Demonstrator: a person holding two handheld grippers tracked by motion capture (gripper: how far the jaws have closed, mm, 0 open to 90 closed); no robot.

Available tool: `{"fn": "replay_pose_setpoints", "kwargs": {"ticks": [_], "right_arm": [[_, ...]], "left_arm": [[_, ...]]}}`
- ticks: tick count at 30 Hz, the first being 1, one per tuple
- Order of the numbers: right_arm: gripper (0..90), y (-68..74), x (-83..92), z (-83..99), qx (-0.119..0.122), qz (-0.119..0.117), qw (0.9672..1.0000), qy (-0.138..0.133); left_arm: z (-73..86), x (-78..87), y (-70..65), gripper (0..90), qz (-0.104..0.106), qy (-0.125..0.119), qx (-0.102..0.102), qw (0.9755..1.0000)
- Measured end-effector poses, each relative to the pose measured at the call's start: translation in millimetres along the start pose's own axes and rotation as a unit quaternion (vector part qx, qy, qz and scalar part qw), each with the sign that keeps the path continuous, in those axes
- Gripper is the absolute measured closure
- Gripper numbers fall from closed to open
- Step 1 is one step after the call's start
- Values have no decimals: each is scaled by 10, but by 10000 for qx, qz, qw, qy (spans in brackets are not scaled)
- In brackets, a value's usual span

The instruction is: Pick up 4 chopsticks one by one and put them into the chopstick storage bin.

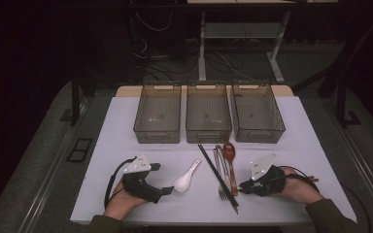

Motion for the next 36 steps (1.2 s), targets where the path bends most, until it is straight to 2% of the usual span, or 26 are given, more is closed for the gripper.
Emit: {"fn": "replay_pose_setpoints", "kwargs": {"ticks": [9,17,21,23,24,36], "right_arm": [[791,-21,21,25,-40,32,10000,34],[794,-75,50,75,-158,193,9997,71],[795,-106,56,87,-294,292,9991,80],[795,-149,51,104,-231,363,9991,52],[795,-157,54,103,-321,387,9987,66],[797,-380,46,148,-718,713,9949,60]], "left_arm": [[-2,3,1,32,3,-18,-4,10000],[-3,1,0,32,4,-21,-3,10000],[-3,-4,-1,33,6,-16,-2,10000],[-3,-6,-3,33,8,-16,0,10000],[-3,-6,-4,33,7,-14,-1,10000],[-3,-6,-4,33,7,-23,-12,10000]]}}
Point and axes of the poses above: each handheld gripper's, and its own axes: x roughly backward along the jaws, z roughly out of its underside, y roughly to its left, the point moved 1 cm from there along -x, roughly forward along the jaws, and after that the axes turned 11 degrees about x, right-handed, at the moved point
